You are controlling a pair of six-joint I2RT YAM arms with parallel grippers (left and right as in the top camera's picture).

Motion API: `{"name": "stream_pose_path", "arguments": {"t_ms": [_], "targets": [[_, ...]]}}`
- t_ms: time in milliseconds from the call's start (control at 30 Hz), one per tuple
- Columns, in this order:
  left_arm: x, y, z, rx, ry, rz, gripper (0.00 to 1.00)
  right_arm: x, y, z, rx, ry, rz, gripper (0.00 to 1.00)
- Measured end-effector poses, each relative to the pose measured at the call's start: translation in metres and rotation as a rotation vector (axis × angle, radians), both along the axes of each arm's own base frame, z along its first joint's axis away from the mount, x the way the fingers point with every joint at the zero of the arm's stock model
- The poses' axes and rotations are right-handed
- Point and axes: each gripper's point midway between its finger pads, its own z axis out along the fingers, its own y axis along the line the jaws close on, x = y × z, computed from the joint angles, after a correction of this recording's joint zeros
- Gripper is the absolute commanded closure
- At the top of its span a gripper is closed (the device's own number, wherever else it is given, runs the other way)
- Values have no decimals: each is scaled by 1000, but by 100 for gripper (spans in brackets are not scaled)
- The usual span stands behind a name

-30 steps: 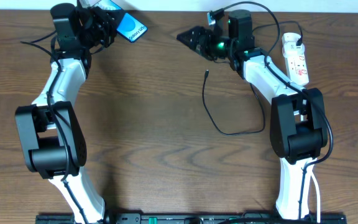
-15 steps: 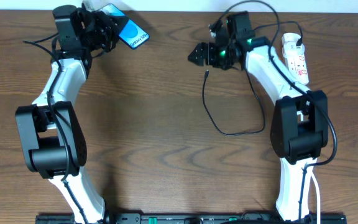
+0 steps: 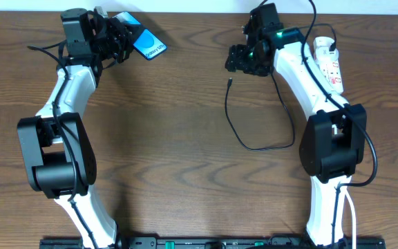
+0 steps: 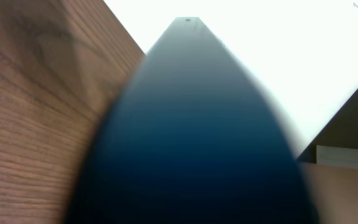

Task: Plug charger to phone and switch on socket
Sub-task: 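Lower the right gripper over the black cable's USB-C plug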

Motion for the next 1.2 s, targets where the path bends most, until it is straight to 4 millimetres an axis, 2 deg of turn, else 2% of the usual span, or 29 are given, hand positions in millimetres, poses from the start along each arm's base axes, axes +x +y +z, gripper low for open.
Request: {"name": "stream_pose_path", "arguments": {"t_ms": [367, 500, 933, 1200], "targets": [[-4, -2, -3, -6, 17, -16, 93, -14, 21, -6, -118, 5, -94, 30], [-4, -3, -3, -7, 17, -19, 93, -16, 23, -8, -170, -11, -135, 37], [-4, -3, -2, 4, 5, -28, 93, -23, 0, -38, -221, 32, -236, 37], [-4, -3, -2, 4, 5, -28, 93, -27, -2, -50, -220, 45, -252, 37]]}}
